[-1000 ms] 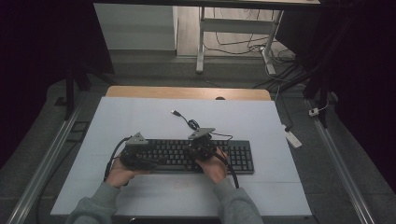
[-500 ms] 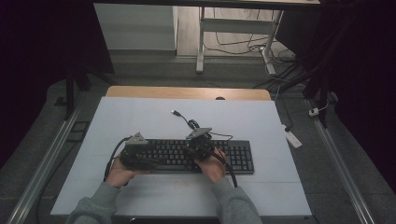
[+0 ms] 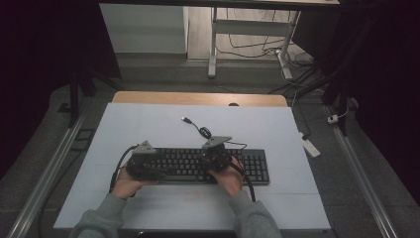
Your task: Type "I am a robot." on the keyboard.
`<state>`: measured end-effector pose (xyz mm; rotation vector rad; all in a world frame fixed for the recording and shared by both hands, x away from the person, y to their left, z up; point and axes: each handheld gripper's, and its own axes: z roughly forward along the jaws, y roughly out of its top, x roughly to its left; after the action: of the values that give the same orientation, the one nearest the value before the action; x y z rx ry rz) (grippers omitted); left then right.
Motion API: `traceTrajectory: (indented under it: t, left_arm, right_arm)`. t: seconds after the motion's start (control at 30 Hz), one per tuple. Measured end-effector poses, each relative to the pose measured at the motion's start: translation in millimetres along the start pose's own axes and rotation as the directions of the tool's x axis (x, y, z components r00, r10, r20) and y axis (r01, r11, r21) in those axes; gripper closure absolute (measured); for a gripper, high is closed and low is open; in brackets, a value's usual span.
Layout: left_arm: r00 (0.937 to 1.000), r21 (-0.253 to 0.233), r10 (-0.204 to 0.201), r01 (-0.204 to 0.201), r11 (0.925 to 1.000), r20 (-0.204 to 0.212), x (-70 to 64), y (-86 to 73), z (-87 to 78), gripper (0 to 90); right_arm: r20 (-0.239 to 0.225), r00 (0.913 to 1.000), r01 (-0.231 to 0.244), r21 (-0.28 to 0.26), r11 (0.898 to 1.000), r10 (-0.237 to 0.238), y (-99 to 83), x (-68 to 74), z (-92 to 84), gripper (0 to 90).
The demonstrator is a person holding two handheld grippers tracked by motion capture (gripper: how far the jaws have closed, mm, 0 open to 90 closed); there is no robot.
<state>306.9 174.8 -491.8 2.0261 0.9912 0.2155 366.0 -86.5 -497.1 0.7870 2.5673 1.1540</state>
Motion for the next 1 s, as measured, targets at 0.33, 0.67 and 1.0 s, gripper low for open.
traceTrajectory:
  t: [0.33, 0.67, 1.0]
  left_arm:
    - [0.9993, -0.001, -0.011, 0.011, 0.9999, -0.035, 2.0, -0.1, 2.3, 24.8]
    - [0.9977, -0.005, -0.029, 0.028, 0.9996, -0.062, 4.9, -0.5, 3.7, 25.5]
    - [0.9969, -0.017, -0.025, 0.023, 0.9996, -0.074, 5.2, -0.5, 4.3, 29.0]
  right_arm:
    - [-0.004, 0.9999, 0.015, -0.031, 0.999, -0.015, -27.5, -1.5, -42.4, 72.0]
    - [0.049, 0.9986, -0.014, -0.086, 0.996, 0.018, -62.1, -10.4, -82.9, 58.7]
    - [0.088, 0.9955, -0.026, -0.113, 0.993, 0.036, -87.7, -19.3, -102.9, 53.5]
